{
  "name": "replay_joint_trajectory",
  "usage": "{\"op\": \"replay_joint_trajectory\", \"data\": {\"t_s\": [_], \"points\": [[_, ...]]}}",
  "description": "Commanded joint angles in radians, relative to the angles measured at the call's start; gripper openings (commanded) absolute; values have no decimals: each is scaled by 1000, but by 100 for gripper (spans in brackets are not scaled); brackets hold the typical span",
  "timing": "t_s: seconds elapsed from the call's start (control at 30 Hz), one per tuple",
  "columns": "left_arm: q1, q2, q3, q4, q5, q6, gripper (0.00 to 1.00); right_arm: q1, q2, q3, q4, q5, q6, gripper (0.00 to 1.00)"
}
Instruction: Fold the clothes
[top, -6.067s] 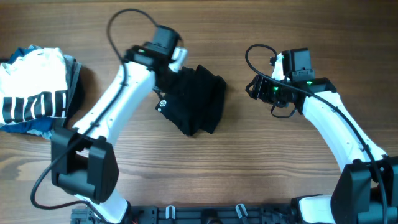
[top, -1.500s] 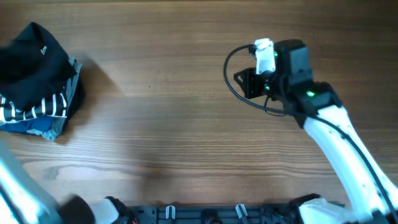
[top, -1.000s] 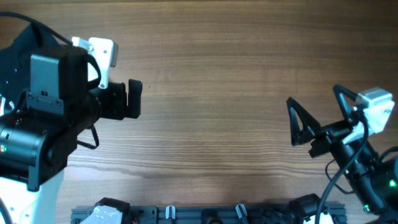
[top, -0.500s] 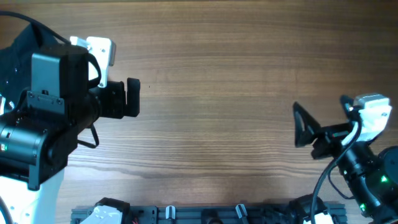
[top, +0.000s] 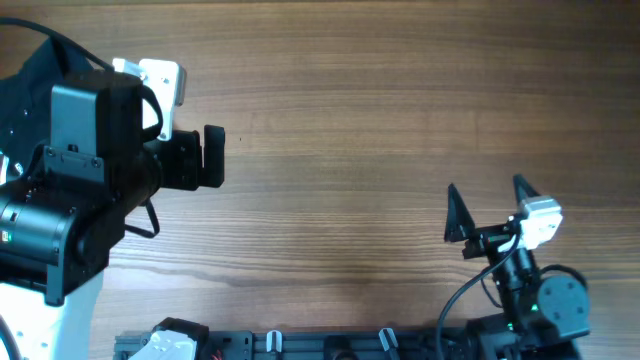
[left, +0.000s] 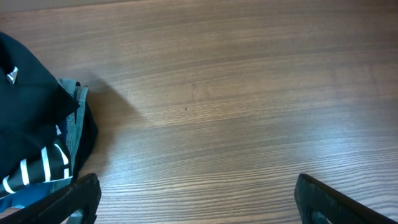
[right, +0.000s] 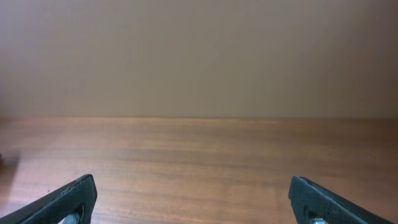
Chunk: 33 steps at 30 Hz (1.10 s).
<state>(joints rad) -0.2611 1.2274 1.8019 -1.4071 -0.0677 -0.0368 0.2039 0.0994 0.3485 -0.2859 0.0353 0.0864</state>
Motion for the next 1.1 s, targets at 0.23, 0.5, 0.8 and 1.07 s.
{"op": "replay_joint_trajectory", "data": {"t_s": [0.23,0.5,0.8,1.07], "points": [[-5,2,4,2,-12,-13,100,-7,-96,-344,294,-33,100,100],[-5,2,4,2,-12,-13,100,-7,-95,-343,295,-33,100,100],[-5,2,4,2,-12,-13,100,-7,-89,-343,294,-33,100,100],[-5,2,4,-2,-12,-14,100,-7,-89,-343,294,-33,100,100]]}}
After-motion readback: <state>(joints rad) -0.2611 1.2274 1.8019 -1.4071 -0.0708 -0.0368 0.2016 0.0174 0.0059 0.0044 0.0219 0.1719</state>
